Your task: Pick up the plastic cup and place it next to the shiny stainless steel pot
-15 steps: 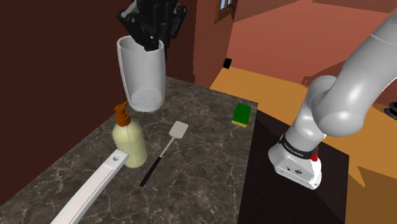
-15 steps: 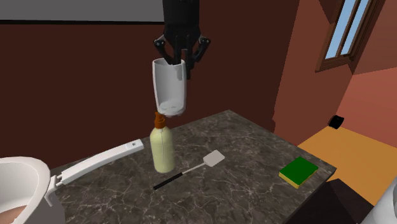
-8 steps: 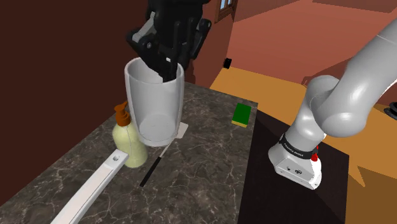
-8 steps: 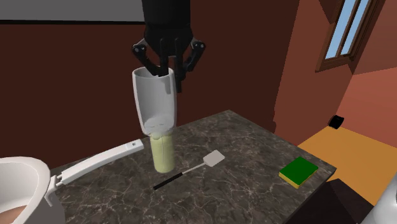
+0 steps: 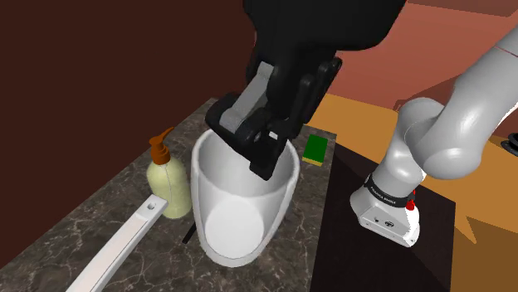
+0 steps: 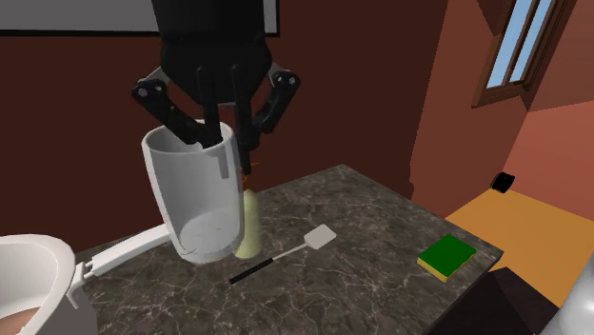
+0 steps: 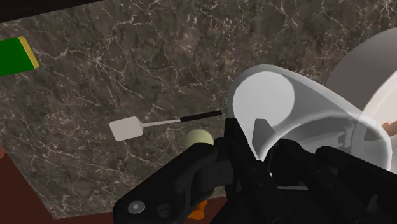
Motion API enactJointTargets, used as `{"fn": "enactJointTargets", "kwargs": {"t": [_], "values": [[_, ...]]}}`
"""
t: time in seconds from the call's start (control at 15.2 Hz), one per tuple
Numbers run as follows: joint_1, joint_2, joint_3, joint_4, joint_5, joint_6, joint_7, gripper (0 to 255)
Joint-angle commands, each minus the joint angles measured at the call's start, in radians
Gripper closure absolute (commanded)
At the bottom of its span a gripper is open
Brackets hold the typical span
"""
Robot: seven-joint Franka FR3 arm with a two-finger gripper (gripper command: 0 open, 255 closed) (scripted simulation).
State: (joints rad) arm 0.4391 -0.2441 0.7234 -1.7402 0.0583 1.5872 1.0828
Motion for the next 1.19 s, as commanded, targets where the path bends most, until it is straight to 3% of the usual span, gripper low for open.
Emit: {"fn": "enactJointTargets", "kwargs": {"t": [0.0,0.53,1.12], "values": [[0.016,0.011,0.040,0.015,-0.002,-0.007,0.058,255],[0.072,0.129,0.231,0.128,-0.071,-0.043,0.313,255],[0.077,0.084,0.213,-0.025,-0.037,0.083,0.296,255]]}}
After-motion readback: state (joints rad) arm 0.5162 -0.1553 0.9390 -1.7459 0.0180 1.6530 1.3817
